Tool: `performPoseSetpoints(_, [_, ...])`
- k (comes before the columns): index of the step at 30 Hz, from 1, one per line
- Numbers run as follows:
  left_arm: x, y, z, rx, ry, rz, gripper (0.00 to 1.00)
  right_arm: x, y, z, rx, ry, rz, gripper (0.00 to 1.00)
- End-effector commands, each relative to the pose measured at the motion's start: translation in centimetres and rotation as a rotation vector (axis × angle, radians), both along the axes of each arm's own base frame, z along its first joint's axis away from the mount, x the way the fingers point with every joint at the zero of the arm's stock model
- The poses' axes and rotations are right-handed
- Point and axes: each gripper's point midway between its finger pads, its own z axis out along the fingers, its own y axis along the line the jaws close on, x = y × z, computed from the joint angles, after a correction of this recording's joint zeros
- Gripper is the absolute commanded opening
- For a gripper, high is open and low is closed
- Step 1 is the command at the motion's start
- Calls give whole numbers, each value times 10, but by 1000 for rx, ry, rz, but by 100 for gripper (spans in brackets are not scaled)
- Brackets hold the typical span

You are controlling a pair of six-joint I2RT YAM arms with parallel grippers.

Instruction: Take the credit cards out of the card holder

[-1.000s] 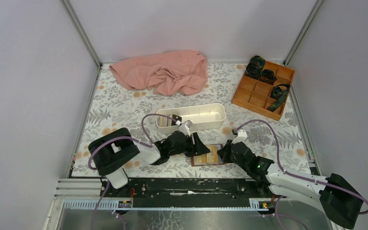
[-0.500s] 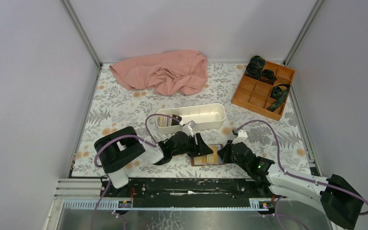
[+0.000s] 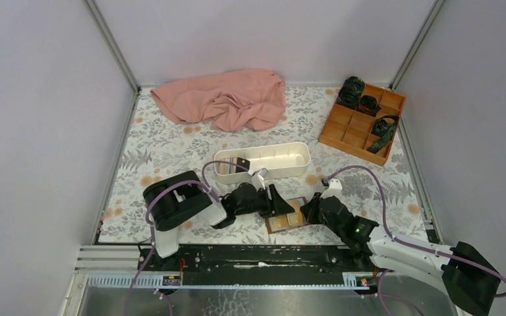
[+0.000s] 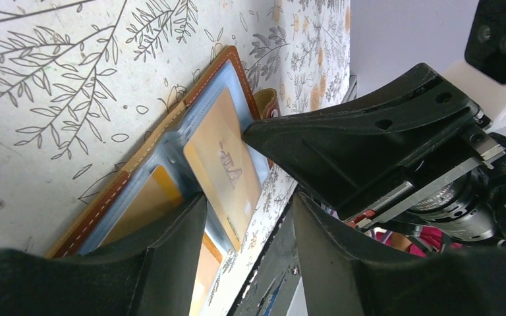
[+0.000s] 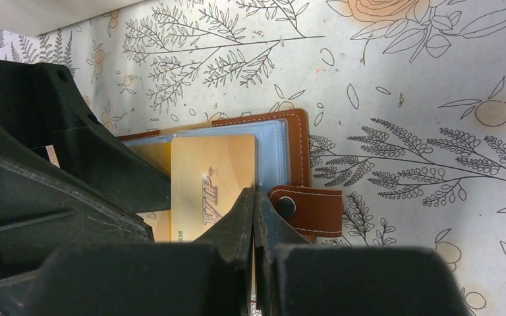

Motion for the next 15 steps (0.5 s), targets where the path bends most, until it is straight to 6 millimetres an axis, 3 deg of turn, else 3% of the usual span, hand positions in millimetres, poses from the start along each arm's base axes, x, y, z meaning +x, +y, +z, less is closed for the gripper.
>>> performPoseSetpoints(1, [2,-9,36,-161,-35,-15,58,-11,-1,-10,-8,46,31,0])
performPoseSetpoints(6, [5,-6,50,-239,-37,-15,57,-12,0,-13,-20,56,35,0])
performPoseSetpoints(15, [17,-6,31,-196,-9,6,57,-13,7,-8,10,56,57,0])
